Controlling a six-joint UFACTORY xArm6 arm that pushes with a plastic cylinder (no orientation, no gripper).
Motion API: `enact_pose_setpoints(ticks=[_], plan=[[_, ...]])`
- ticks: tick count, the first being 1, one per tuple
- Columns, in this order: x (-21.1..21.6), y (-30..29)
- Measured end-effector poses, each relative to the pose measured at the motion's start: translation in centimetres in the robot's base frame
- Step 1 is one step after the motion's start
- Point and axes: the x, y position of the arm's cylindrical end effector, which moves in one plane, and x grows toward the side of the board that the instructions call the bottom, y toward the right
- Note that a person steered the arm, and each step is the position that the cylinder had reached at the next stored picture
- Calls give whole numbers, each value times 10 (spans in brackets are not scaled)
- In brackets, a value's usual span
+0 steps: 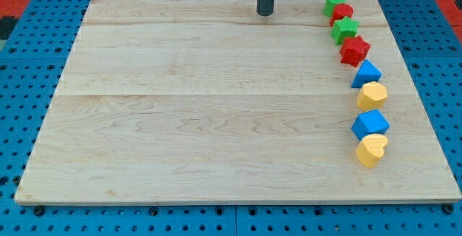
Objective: Push the yellow heart towards the top center
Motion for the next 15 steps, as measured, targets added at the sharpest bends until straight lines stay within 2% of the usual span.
enact_pose_setpoints(ticks=[2,3,4,5,6,7,8,9,11,12,13,14,15], plan=[[9,4],[105,6],[204,-34],[332,-25],[379,39],[377,124],[376,234],[338,200],[298,55],[316,34],[358,30],[328,-10],[266,-14]])
